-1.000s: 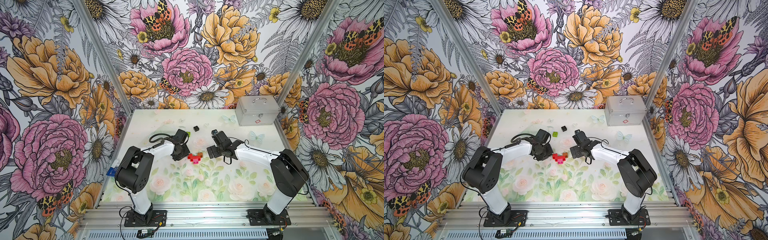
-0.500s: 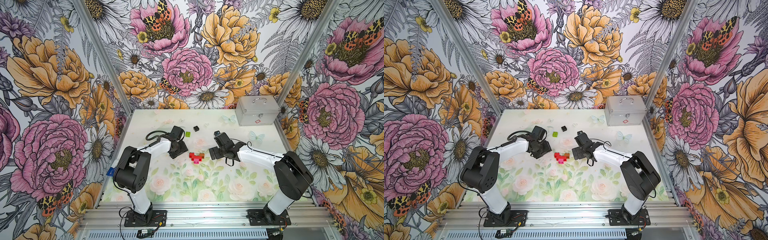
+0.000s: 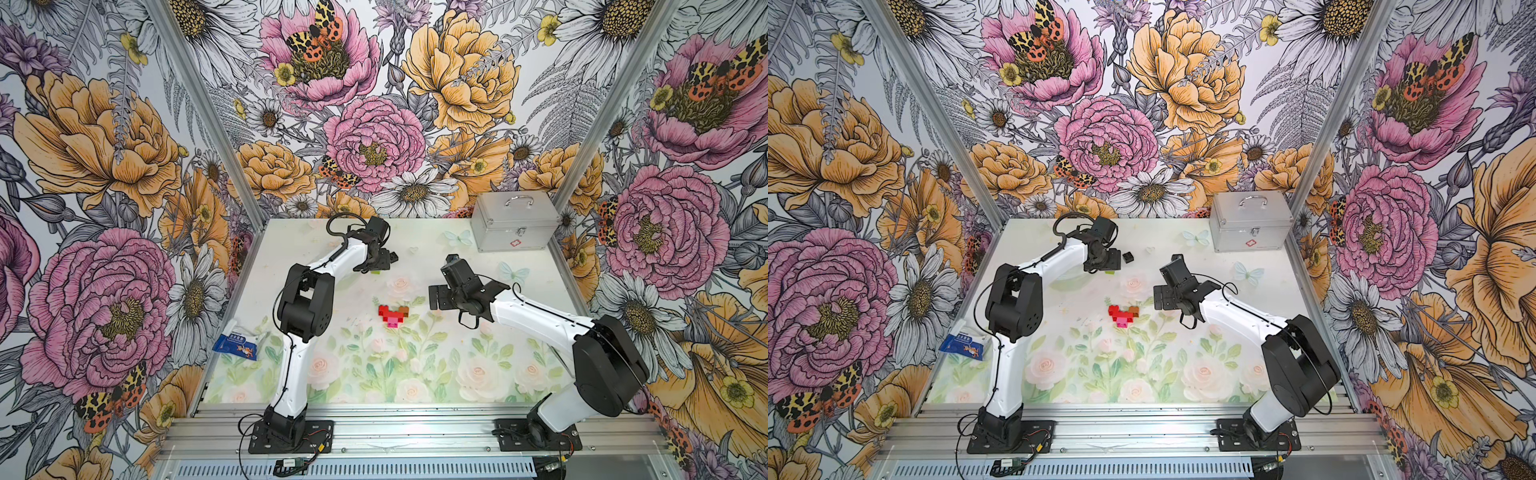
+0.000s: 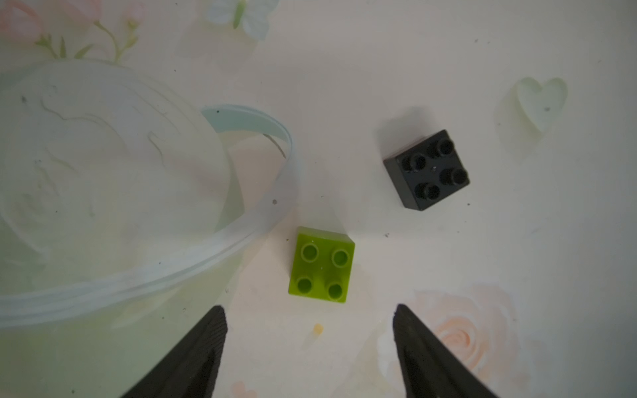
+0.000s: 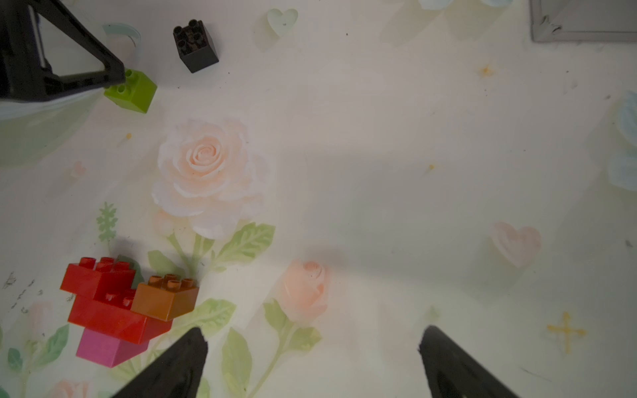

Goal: Assemble the letter v with lego
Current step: Pick up the lego brick from the center of the board.

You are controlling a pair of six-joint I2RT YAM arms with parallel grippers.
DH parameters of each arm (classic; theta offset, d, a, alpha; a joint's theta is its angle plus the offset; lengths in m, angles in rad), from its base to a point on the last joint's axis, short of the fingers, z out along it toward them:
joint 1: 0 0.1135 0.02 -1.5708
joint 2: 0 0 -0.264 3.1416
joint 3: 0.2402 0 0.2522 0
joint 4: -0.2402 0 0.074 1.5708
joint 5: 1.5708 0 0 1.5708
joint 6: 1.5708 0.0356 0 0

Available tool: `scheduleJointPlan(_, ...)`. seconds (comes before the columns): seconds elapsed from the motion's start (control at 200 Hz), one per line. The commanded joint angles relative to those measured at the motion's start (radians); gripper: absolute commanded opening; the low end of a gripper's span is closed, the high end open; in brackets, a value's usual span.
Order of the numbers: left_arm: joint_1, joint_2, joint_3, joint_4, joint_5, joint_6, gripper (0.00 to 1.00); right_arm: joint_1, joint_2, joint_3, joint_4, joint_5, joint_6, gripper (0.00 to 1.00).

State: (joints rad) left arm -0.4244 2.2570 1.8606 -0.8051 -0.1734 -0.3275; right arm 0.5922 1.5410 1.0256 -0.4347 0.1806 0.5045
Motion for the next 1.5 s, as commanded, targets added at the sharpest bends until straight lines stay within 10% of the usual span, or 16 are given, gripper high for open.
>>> scheduleJointPlan(0.0,-0.001,0.047,0.049,-0.063,-0.067,0.064,0.71,-0.005,-0.038,-0.024,-0.007,0.018,0.015,0.99)
scheduleJointPlan(0.645,0.013,0.076,0.116,-0.062,0.11,0.043,0.31,-0.003,-0.094,-0.089,0.014,-0.057,-0.145,0.96)
scheduleJointPlan(1.096,0.079,-0.23,-0.116,-0.032,0.908,0.054,0.2,-0.005,-0.158,-0.06,0.158,-0.442,-0.51,0.88)
scheduleJointPlan(1.491,-0.018,-0.48,-0.41,0.181,1.109,0.003,0.2,-0.006,-0.178,-0.025,0.217,-0.541,-0.615,0.86)
